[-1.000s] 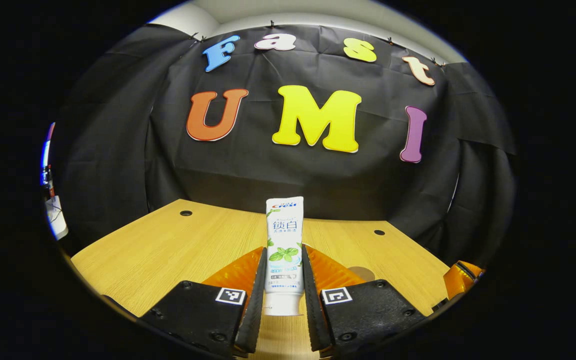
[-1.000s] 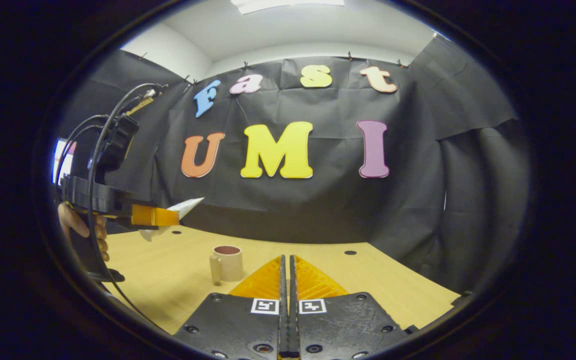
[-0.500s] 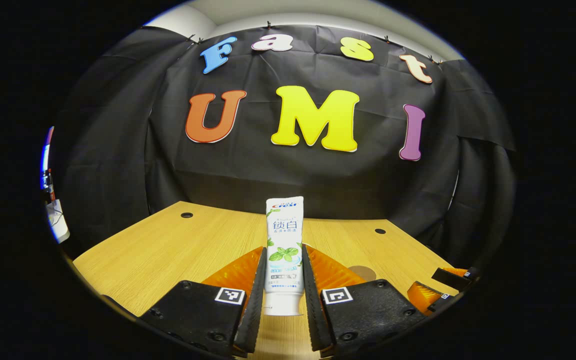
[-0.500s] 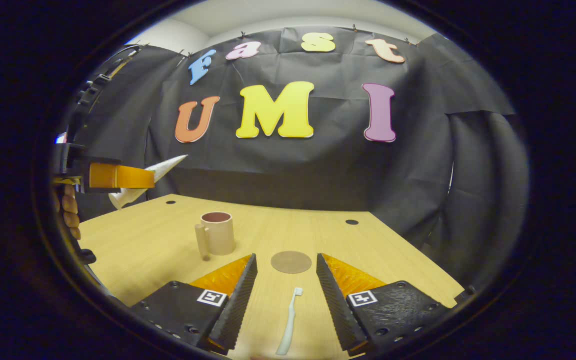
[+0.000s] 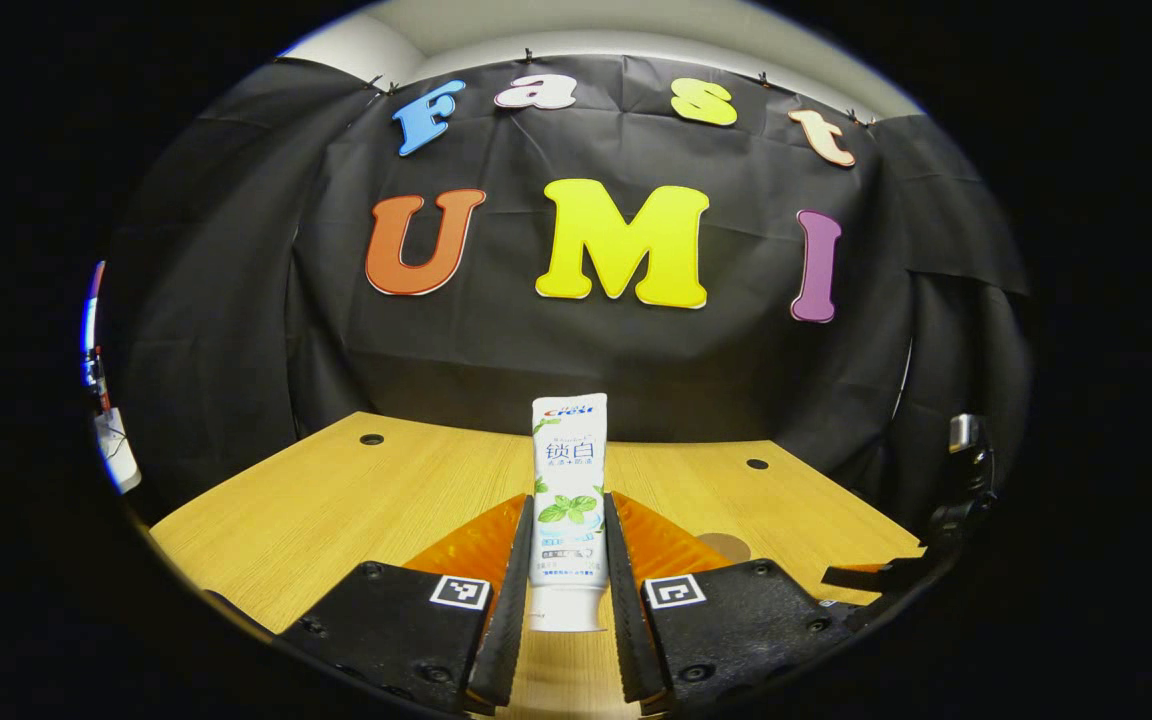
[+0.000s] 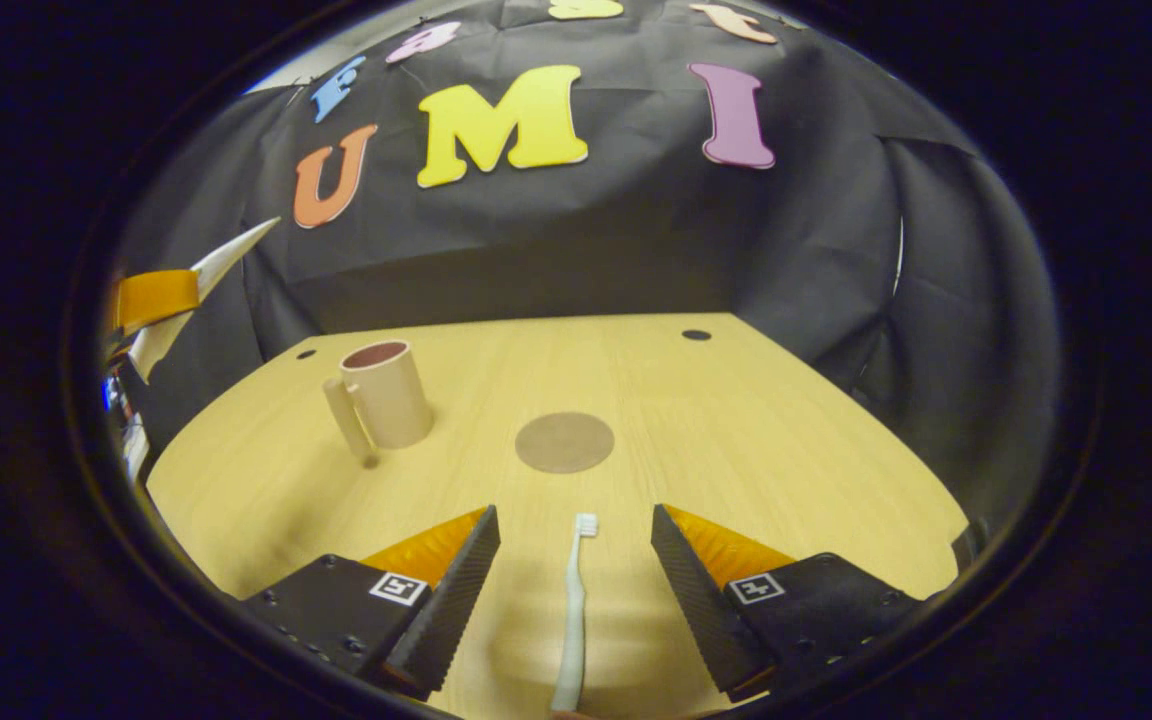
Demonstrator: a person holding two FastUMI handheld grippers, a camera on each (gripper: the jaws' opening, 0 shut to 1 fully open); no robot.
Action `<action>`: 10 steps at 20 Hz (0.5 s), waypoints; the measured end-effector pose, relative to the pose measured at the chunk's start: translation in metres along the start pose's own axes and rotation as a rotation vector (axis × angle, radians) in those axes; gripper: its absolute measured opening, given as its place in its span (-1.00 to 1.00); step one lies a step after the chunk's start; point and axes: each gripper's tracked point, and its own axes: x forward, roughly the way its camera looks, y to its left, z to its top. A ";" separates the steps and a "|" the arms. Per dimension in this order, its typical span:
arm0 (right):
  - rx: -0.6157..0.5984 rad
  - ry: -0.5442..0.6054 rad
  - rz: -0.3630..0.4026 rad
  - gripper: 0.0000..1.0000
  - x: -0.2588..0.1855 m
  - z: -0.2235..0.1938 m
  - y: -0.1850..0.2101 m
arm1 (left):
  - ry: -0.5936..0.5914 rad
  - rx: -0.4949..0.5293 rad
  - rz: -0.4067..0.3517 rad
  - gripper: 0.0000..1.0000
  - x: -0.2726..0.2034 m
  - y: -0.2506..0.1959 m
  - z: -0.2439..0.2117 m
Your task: Put the toothbrush and toothpaste on the desktop into the cup, then pick up the cup and place it on the coaster on the desktop.
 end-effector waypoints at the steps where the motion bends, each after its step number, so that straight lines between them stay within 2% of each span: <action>1: 0.000 0.029 0.007 0.87 0.003 -0.007 0.001 | 0.000 0.000 -0.002 -0.15 0.000 -0.001 0.001; 4: 0.008 0.101 0.003 0.87 0.011 -0.028 -0.003 | 0.005 0.001 -0.001 -0.16 0.002 -0.001 -0.001; 6: 0.020 0.156 -0.002 0.76 0.014 -0.041 -0.004 | 0.007 0.003 -0.003 -0.16 0.003 -0.001 -0.001; 7: 0.005 0.150 -0.014 0.62 0.015 -0.043 -0.006 | 0.008 0.003 -0.004 -0.16 0.002 -0.001 -0.001; 8: -0.018 0.159 -0.031 0.58 0.015 -0.043 -0.008 | 0.008 0.002 -0.003 -0.16 0.002 -0.001 -0.001; 9: -0.021 0.161 -0.017 0.41 0.013 -0.043 -0.006 | 0.010 0.001 -0.004 -0.16 0.002 -0.001 -0.001; 10: -0.019 0.164 -0.021 0.32 0.013 -0.044 -0.007 | 0.014 0.000 -0.006 -0.15 0.003 -0.002 -0.003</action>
